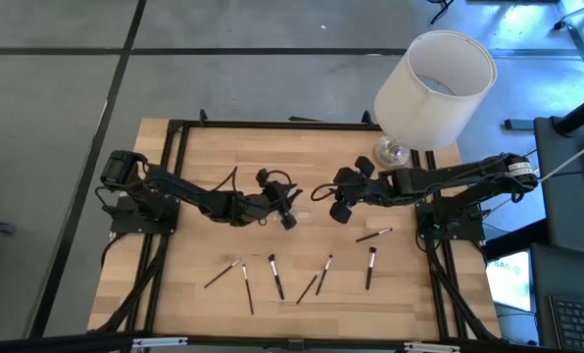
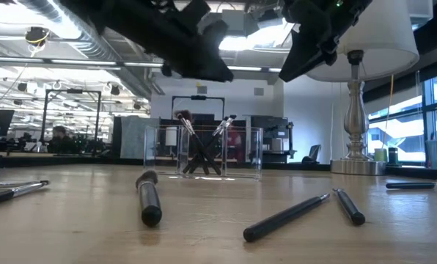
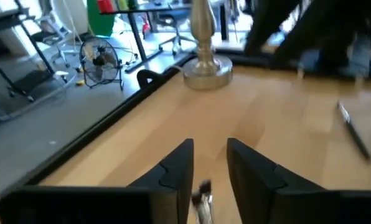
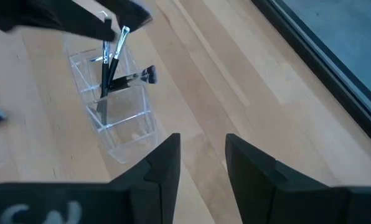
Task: Put items in baskets/containers
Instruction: Put the eyeshadow into the transparent organizer
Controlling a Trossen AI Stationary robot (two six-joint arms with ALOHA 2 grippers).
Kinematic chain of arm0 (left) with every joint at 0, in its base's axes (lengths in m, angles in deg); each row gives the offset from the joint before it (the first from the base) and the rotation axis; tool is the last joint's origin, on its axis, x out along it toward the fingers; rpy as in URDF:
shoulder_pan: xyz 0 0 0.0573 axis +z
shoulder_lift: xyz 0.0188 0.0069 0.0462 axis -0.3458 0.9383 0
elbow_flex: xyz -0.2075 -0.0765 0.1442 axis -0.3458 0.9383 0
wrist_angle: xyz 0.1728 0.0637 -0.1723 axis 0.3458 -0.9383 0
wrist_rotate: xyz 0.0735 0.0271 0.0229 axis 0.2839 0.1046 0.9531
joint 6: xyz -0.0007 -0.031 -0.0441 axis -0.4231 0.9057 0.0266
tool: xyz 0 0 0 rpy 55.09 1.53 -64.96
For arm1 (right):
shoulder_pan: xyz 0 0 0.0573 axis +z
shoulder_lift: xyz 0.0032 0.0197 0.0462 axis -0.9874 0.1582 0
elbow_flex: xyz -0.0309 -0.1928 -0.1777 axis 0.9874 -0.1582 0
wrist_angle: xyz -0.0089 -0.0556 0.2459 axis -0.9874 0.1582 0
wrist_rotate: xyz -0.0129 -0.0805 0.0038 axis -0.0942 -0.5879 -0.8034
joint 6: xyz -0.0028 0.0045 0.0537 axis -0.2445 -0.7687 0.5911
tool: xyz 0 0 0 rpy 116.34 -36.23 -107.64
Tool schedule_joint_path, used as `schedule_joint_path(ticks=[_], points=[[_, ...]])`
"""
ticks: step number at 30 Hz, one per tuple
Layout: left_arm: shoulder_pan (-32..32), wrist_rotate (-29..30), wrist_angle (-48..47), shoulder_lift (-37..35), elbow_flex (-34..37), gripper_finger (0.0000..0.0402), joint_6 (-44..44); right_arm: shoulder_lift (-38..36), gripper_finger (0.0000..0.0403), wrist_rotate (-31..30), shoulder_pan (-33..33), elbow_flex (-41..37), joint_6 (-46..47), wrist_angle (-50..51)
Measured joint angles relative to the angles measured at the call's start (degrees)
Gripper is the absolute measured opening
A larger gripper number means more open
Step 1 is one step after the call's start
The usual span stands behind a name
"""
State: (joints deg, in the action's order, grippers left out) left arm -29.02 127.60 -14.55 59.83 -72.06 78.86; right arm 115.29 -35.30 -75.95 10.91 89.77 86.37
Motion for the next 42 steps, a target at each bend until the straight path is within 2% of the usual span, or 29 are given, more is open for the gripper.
schedule_joint_path(ticks=[4, 6, 13, 15, 18, 22, 32, 35, 42], points=[[-3.1, -1.6, -13.9, -7.3, 0.0, 0.0108, -1.1, 0.0, 0.0127, 0.0, 0.0, 0.0, -0.1, 0.2], [-4.5, -5.3, -21.9, -11.9, 0.0, 0.0110, 0.9, 0.0, 0.0127, 0.0, 0.0, 0.0, -0.2, 0.2], [-6.2, -29.4, -45.6, -24.3, -0.1, 0.0103, 20.9, 0.0, 0.0127, 0.2, 0.0, 0.0, 3.4, 0.0], [-7.2, -31.3, -51.5, -25.0, -0.1, 0.0103, 26.3, 0.0, 0.0127, 1.4, 0.0, 0.0, 4.6, -0.1], [-10.2, -31.7, -58.5, -23.9, 1.1, 0.0106, 34.7, 0.0, 0.0127, 6.4, 0.0, 0.0, 6.6, -0.9], [-14.1, -31.9, -61.1, -19.7, 3.2, 0.0112, 43.5, 0.0, 0.0127, 11.5, 0.0, 0.0, 3.8, -4.1], [-19.1, -34.9, -58.4, -4.0, 3.4, 0.0124, 56.0, 0.0, 0.0127, 11.6, -1.4, 0.0, -9.6, -15.0], [-18.8, -34.9, -58.3, -2.1, 3.3, 0.0125, 58.2, 0.0, 0.0127, 11.6, -2.6, 0.0, -11.5, -15.9], [-18.8, -34.8, -55.5, -3.3, 3.3, 0.0126, 62.0, 0.0, 0.0127, 12.8, -5.7, 0.3, -12.3, -17.2]])
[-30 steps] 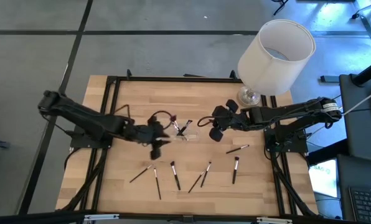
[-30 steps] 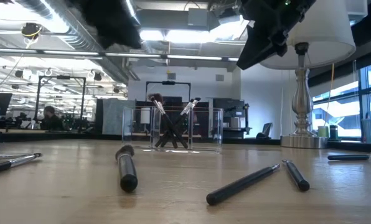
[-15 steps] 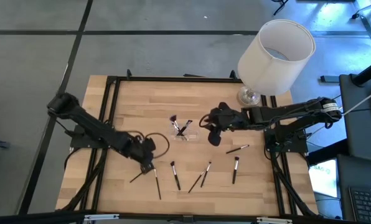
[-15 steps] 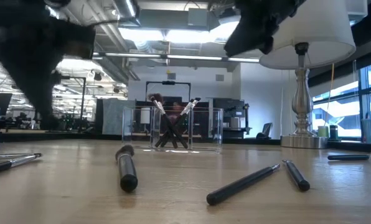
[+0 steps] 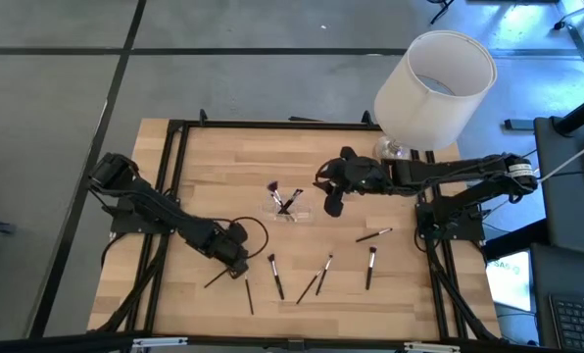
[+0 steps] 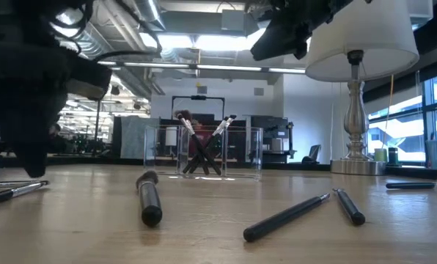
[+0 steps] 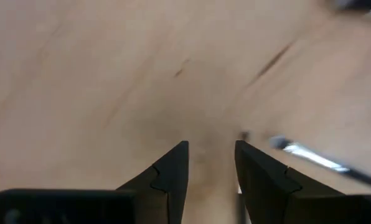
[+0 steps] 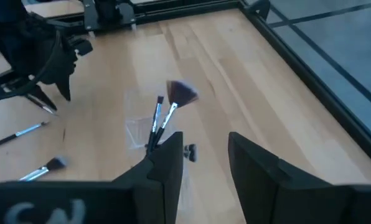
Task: Put items in baskets/containers
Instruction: Put the eyeshadow into the transparent organizer
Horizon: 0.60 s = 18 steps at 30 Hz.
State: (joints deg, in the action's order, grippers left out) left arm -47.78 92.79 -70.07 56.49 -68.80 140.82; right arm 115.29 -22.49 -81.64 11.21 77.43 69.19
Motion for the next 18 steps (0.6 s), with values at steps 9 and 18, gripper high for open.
schedule_joint_path(ticks=[9, 18], points=[[-2.5, 4.7, 5.6, -0.1, 0.0, 0.0138, -1.9, 0.0, 0.0127, 2.4, -1.0, 0.0, -0.2, -0.5], [-2.7, 7.3, 3.9, -0.1, 0.0, 0.0143, -7.2, 0.0, 0.0127, 2.4, -1.0, 0.1, 0.0, -0.4]])
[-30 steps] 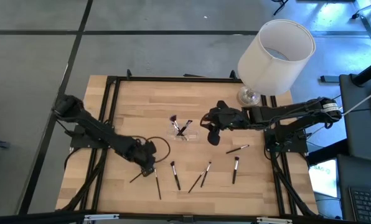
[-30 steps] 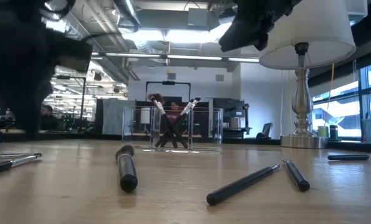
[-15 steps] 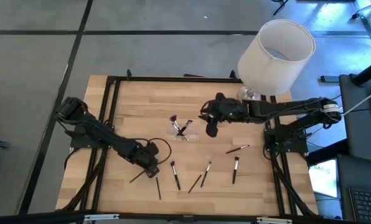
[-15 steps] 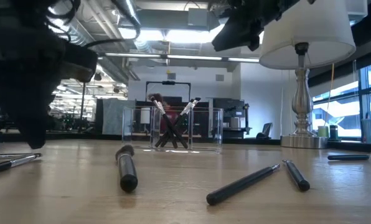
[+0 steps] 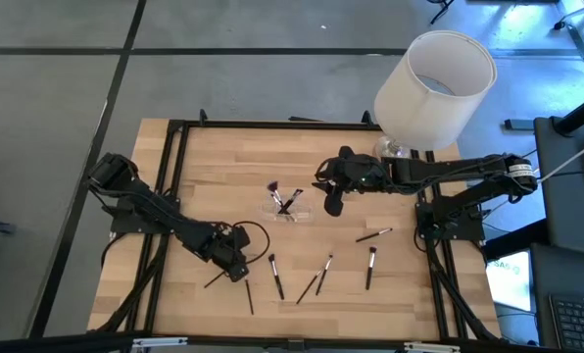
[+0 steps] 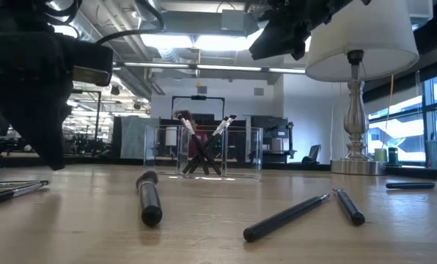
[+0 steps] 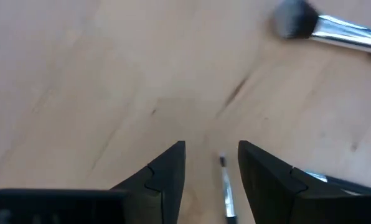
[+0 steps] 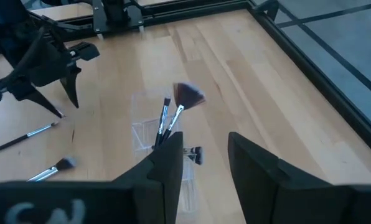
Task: Put items in baskets/containers
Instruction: Put the eyeshadow into the transparent organizer
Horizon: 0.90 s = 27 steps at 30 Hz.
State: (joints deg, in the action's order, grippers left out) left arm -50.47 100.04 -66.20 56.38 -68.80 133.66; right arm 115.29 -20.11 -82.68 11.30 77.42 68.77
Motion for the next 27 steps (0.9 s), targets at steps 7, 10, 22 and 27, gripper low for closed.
schedule_joint_path(ticks=[7, 10, 22, 27], points=[[-1.8, 0.3, 0.2, 2.6, 0.0, 0.0143, -2.3, 0.0, 0.0127, 0.0, 0.0, 0.0, 1.2, 0.5], [-2.0, 1.1, 0.4, 4.3, -0.1, 0.0143, -2.5, 0.0, 0.0127, 0.0, 0.0, 0.0, 1.2, 0.6], [-1.0, 1.6, -2.1, 5.5, -0.1, 0.0025, -0.3, 0.0, 0.0127, 0.0, 0.0, 0.0, 0.8, 0.9], [-0.1, 1.0, -1.7, 4.6, 0.0, 0.0004, -0.1, 0.0, 0.0127, 0.0, 0.0, 0.0, 0.3, 0.7]])
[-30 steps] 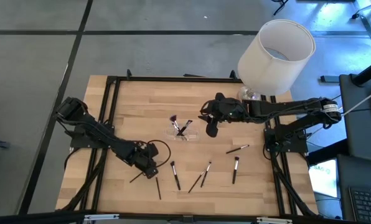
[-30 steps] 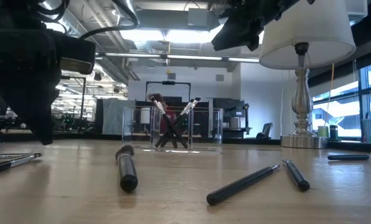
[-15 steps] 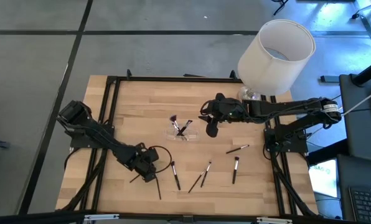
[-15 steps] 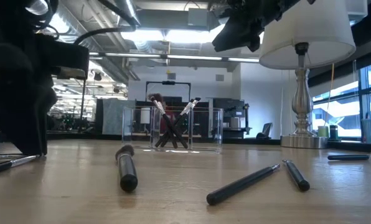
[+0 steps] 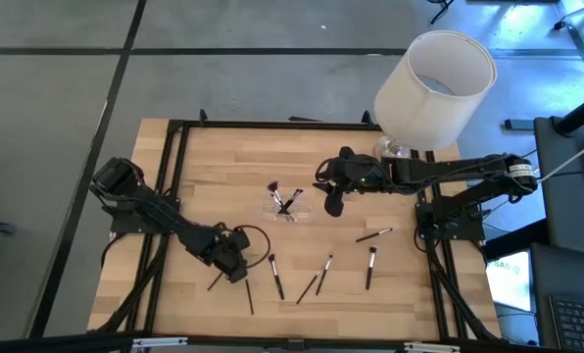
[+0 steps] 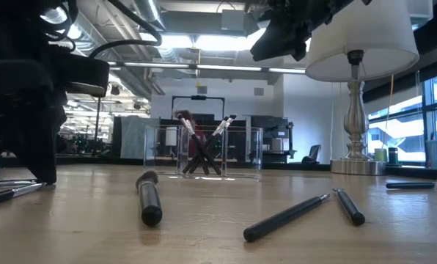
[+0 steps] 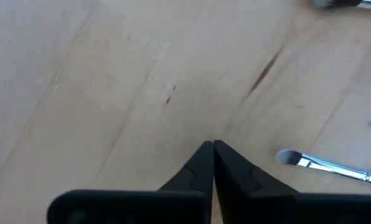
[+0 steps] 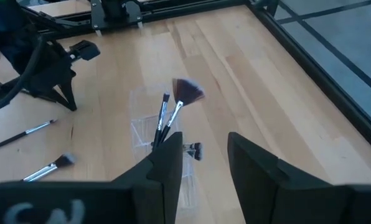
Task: Put items in baskets/containers
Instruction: Put the eyeshadow into the transparent organizer
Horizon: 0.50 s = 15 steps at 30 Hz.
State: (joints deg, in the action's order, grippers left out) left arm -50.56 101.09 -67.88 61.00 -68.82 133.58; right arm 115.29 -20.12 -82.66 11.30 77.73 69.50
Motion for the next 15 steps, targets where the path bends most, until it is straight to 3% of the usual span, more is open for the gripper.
schedule_joint_path(ticks=[3, 10, 15], points=[[0.0, 1.0, 0.3, -1.6, 0.2, 0.0002, 0.1, 0.0, 0.0127, 0.0, 0.0, 0.0, 0.0, -1.0], [-0.3, 14.2, 0.5, -10.5, 0.2, 0.0002, -0.3, 0.0, 0.0127, -0.1, 0.0, 0.0, -0.9, -4.3], [-0.3, 24.1, 3.1, -17.3, 0.2, 0.0002, -8.3, 0.0, 0.0127, -0.2, 0.0, 0.0, -1.9, -2.8]])
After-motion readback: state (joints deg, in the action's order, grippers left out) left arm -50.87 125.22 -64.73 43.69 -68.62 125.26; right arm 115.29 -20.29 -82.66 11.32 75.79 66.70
